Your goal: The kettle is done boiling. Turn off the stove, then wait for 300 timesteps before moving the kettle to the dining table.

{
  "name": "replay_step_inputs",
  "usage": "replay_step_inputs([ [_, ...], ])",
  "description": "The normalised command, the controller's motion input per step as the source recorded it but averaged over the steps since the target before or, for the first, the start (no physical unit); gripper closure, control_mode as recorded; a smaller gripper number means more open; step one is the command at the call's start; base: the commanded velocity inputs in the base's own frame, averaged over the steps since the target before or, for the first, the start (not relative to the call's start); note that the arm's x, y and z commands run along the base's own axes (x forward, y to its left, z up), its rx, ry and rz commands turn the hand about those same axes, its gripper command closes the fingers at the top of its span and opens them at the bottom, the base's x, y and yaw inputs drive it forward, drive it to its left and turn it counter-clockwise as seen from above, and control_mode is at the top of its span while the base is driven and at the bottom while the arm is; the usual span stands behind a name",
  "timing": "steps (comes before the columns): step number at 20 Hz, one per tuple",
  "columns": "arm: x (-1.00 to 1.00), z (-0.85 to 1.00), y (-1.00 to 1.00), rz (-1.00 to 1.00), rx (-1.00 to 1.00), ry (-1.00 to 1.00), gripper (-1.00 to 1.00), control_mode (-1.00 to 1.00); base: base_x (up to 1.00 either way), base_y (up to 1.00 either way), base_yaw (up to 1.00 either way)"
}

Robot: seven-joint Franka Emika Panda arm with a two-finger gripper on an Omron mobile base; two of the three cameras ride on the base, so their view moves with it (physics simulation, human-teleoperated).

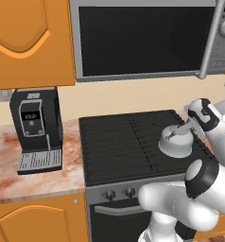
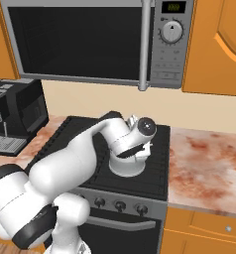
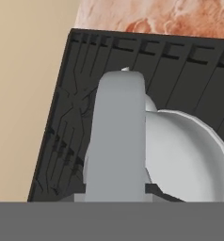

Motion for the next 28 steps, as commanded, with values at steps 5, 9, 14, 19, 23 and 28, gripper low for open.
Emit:
replay_step_inputs([
  [5, 0.0, 0.0, 0.0, 0.0, 0.0, 0.0, 1.0, -1.0, 0.0, 0.0, 0.0],
  [9, -0.15, 0.18, -0.03, 0.0, 0.0, -0.04, 1.0, -1.0, 0.0, 0.0, 0.0],
  [14, -0.18, 0.23, -0.06, 0.0, 0.0, -0.05, 1.0, -1.0, 0.0, 0.0, 0.0],
  [19, -0.18, 0.27, -0.05, 0.0, 0.0, -0.01, 1.0, -1.0, 0.0, 0.0, 0.0],
  [23, -0.19, 0.3, -0.06, 0.0, 0.0, 0.0, 1.0, -1.0, 0.0, 0.0, 0.0],
  [28, -0.23, 0.33, -0.04, 0.0, 0.0, 0.0, 1.0, -1.0, 0.0, 0.0, 0.0],
])
